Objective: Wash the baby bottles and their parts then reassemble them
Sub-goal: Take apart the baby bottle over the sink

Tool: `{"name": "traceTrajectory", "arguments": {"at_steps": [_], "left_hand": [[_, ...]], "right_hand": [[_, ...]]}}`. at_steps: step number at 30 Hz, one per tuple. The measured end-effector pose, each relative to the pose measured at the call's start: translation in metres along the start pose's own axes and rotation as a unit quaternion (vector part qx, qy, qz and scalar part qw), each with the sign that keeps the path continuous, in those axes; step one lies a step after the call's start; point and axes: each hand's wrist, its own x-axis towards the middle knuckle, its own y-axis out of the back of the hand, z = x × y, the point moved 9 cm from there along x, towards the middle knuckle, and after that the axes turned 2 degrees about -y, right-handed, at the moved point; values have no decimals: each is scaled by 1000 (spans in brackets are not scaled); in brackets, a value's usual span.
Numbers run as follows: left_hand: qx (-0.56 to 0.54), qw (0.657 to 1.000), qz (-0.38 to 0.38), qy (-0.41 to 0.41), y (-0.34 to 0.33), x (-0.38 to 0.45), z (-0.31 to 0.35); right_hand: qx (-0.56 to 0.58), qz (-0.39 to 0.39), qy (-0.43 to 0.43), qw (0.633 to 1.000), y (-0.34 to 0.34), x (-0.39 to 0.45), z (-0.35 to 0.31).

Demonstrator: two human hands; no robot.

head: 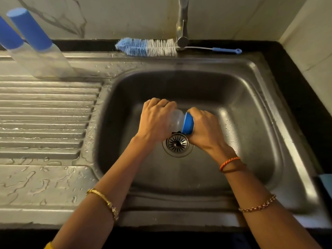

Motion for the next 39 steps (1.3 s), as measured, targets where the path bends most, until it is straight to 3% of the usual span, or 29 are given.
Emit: {"name": "traceTrajectory", "arguments": {"at_steps": [7,13,16,18,20,22,24,28,36,39], "left_hand": [[-54,997,-40,34,8,13,-3],[-86,988,-83,94,-8,-2,-20],[-59,986,-84,134,-10,-5,-38],[-8,988,-66,143,-8,-6,-48],[-18,988,-59,140,-7,-5,-46],[-23,989,-77,121,-10,-5,-36],[-25,989,-100,110,-15,-7,-26],[-4,989,-121,86,-25,-9,-19],[3,987,-146,58,-38,-12,-8],[3,989,-138,48,-38,-12,-10]], "right_hand": [[-55,154,55,985,31,-6,-6],[-6,91,87,992,22,-2,-9],[-5,123,-6,992,42,-3,17],[-15,50,-109,993,28,-3,45],[47,-60,-182,980,-4,-8,63],[75,-142,-196,967,-32,-14,68],[25,-227,-200,953,-58,-21,76],[-44,-394,-229,889,-100,-48,93],[-93,-436,-233,864,-93,-50,98],[-79,-361,-228,901,-58,-34,91]]}}
